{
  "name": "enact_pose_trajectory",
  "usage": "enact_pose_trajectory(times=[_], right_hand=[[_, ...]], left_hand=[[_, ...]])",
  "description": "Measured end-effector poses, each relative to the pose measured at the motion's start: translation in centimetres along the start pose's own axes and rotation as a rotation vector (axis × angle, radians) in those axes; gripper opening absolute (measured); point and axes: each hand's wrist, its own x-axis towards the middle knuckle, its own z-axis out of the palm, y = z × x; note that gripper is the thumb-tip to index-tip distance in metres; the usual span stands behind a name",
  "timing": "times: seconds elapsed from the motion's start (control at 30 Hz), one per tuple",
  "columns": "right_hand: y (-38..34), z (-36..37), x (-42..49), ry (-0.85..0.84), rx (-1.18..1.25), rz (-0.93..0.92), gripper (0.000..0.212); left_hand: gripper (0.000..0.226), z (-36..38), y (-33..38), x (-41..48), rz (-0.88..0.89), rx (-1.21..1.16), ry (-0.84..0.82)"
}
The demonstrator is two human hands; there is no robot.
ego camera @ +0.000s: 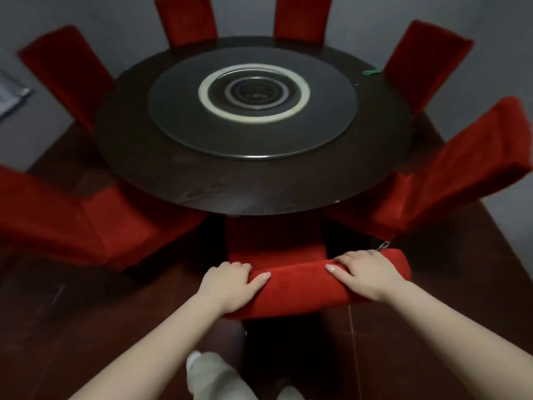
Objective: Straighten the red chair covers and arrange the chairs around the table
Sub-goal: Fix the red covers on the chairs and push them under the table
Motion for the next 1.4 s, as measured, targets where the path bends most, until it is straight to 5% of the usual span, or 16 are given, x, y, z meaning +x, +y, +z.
enact_pose_trajectory(times=[0.17,0.57,0.93,1.4], right_hand=[[2.4,0.9,-0.3,0.130,-0.106,0.018,0.072],[3.3,3.3,-1.1,0.286,-0.134,0.062,0.068],[-0.7,3.6,-0.1,0.437,-0.062,0.059,0.058],[-3.2,3.8,-1.3,0.464,-0.047,-0.010,0.057]], left_hand=[[0.069,1.7,2.8,-2.0,-0.149,0.056,0.272],[0.045,6.0,5.1,-4.8,-0.212,0.013,0.526],[0.040,4.3,-0.8,-3.1,-0.048,0.095,0.524],[0.044,6.2,-1.5,-7.4,-0.127,0.037,0.563]])
